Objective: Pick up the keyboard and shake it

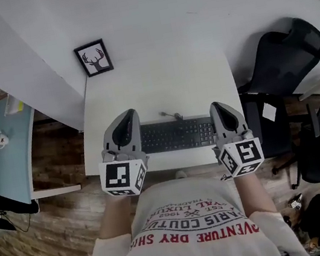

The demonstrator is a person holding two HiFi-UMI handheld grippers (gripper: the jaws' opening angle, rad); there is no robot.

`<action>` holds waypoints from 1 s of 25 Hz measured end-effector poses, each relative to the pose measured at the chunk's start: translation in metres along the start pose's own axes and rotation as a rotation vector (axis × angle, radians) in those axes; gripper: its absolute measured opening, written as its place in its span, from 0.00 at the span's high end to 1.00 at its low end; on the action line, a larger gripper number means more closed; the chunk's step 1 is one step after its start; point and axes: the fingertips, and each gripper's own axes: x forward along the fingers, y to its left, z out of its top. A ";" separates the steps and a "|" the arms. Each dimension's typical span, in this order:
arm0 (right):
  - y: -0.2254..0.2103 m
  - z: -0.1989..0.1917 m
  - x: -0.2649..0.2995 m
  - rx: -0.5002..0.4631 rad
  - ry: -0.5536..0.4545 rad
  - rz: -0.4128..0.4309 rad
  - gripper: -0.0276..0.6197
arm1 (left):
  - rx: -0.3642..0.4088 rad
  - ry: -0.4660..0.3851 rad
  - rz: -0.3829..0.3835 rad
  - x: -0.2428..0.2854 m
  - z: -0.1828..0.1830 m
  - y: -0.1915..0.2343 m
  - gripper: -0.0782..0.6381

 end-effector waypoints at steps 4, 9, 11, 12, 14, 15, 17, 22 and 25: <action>-0.001 0.003 0.001 -0.012 -0.008 0.000 0.92 | 0.012 -0.022 -0.009 0.002 0.007 -0.006 0.85; -0.003 0.003 0.004 -0.008 -0.007 -0.001 0.92 | 0.007 -0.027 -0.011 0.006 0.010 -0.005 0.85; -0.002 0.002 0.006 -0.017 -0.004 0.000 0.92 | 0.007 -0.030 -0.010 0.007 0.011 -0.003 0.85; -0.002 0.002 0.006 -0.022 -0.003 0.000 0.92 | 0.007 -0.031 -0.009 0.007 0.011 -0.003 0.85; -0.001 0.002 0.007 -0.031 -0.002 0.000 0.92 | 0.008 -0.029 -0.009 0.008 0.011 -0.002 0.85; -0.001 0.002 0.007 -0.035 -0.001 0.000 0.92 | 0.007 -0.027 -0.010 0.009 0.011 -0.002 0.85; 0.000 0.003 0.008 -0.040 0.000 -0.002 0.92 | 0.005 -0.024 -0.012 0.010 0.010 -0.001 0.85; -0.004 0.002 0.009 -0.040 0.002 -0.012 0.92 | 0.003 -0.021 -0.016 0.011 0.009 -0.002 0.85; -0.004 0.001 0.009 -0.038 0.009 -0.017 0.92 | 0.004 -0.018 -0.017 0.011 0.009 -0.002 0.85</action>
